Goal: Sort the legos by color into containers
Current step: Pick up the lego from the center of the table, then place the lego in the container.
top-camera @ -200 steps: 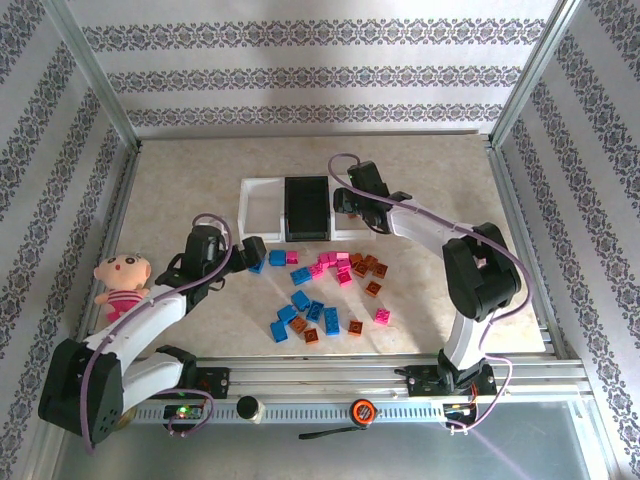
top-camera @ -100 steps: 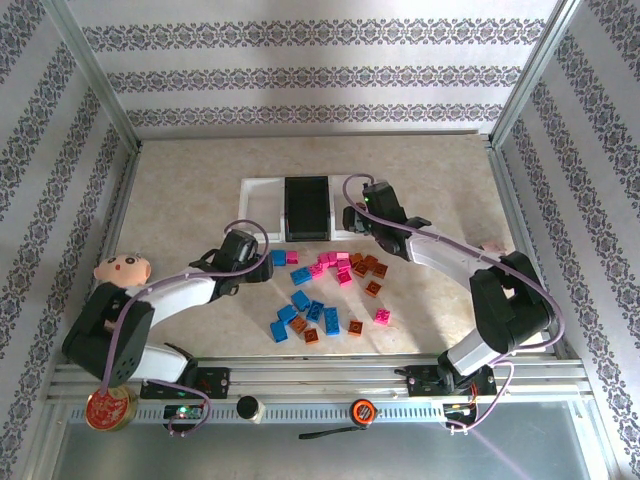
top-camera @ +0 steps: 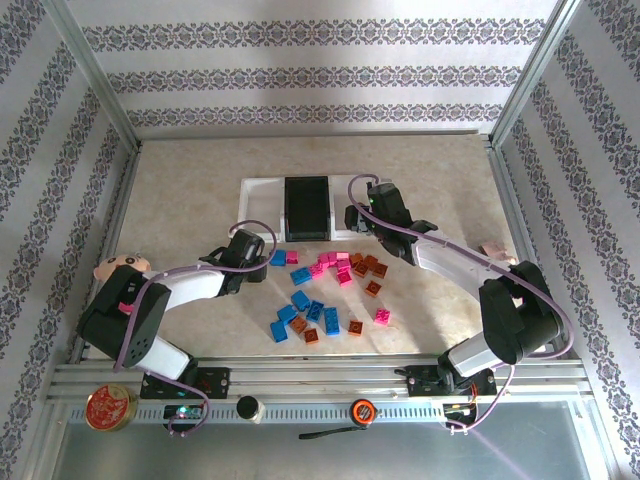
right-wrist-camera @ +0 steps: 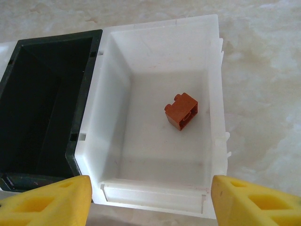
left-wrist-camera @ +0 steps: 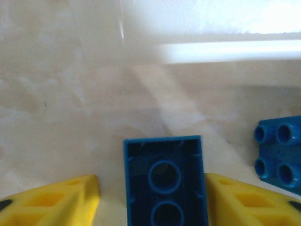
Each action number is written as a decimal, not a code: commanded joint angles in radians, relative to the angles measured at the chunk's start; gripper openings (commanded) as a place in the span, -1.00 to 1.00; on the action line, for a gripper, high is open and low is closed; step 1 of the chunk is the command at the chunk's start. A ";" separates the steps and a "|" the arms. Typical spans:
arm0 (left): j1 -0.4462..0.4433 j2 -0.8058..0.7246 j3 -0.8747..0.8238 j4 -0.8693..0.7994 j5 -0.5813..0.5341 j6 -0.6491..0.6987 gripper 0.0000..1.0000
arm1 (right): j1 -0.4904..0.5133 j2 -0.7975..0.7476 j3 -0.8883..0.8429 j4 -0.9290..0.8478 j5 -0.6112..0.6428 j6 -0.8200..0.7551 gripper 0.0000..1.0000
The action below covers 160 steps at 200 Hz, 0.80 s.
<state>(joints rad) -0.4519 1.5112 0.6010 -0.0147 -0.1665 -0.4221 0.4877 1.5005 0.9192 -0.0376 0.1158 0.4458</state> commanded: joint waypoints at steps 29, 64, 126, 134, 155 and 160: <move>-0.010 0.023 -0.009 0.151 0.068 0.021 -0.23 | -0.006 -0.016 -0.029 0.021 0.001 0.020 0.37; -0.059 -0.157 -0.077 0.059 0.062 -0.030 -0.40 | -0.008 -0.024 -0.057 0.029 -0.001 0.030 0.36; -0.065 -0.270 0.126 -0.078 0.048 -0.025 -0.46 | -0.010 -0.070 -0.125 0.047 -0.018 0.056 0.36; -0.036 -0.216 0.172 -0.066 0.061 -0.021 -0.49 | -0.011 -0.079 -0.136 0.045 -0.019 0.057 0.36; 0.047 -0.076 0.283 -0.017 0.141 -0.044 -0.53 | -0.010 -0.110 -0.162 0.034 -0.021 0.059 0.36; 0.057 -0.046 0.309 -0.013 0.145 -0.045 -0.53 | -0.009 -0.120 -0.167 0.029 -0.023 0.059 0.36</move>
<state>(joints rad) -0.4664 1.3479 0.8177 -0.0456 -0.0803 -0.4496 0.4862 1.4319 0.7834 -0.0071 0.1070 0.4889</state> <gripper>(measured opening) 0.327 0.679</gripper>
